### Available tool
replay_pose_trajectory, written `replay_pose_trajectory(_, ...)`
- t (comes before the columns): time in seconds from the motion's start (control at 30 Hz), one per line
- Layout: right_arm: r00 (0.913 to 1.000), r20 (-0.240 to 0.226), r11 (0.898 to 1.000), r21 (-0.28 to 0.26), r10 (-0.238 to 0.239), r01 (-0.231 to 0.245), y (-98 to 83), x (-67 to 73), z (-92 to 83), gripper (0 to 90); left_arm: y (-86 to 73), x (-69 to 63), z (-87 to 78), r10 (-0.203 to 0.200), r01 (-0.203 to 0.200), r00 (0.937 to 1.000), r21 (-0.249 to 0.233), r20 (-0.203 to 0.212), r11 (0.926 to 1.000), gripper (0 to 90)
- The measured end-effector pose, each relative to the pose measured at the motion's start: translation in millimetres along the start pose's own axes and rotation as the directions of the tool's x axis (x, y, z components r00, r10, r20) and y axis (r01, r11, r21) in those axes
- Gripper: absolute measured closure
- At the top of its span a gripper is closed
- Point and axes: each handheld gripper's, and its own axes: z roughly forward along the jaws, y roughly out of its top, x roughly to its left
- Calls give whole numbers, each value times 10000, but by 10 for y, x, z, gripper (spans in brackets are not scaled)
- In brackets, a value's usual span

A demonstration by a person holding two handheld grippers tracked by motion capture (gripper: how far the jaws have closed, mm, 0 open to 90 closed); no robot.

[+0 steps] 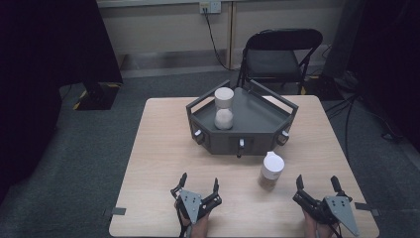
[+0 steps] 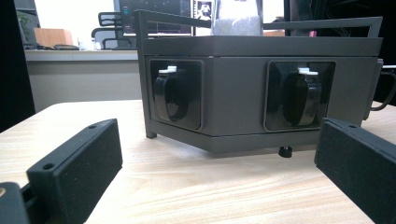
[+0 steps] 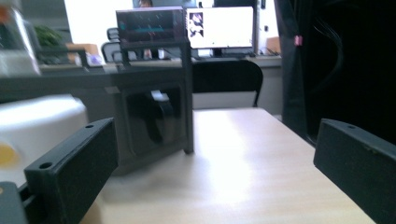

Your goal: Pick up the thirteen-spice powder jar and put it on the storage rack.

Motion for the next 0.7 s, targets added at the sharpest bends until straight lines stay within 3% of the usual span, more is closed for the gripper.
replay_pose_trajectory(0.2,9974,-723,9993,-365,-59,32,213,77,40,0,0,-4,0,3,-3,10000,0,-27,10000,2)
replay_pose_trajectory(0.37,9871,-1588,9991,-384,-217,158,325,182,151,0,0,-4,0,3,-3,10000,0,-29,10000,2)
replay_pose_trajectory(0.47,9796,-1972,9989,-341,-386,325,335,263,213,0,0,-3,0,3,-3,10000,-2,-24,10000,2)
replay_pose_trajectory(0.7,9719,-2288,9984,-4,-547,561,275,411,334,12,-1,-3,0,2,-2,10000,-3,-21,10000,2)
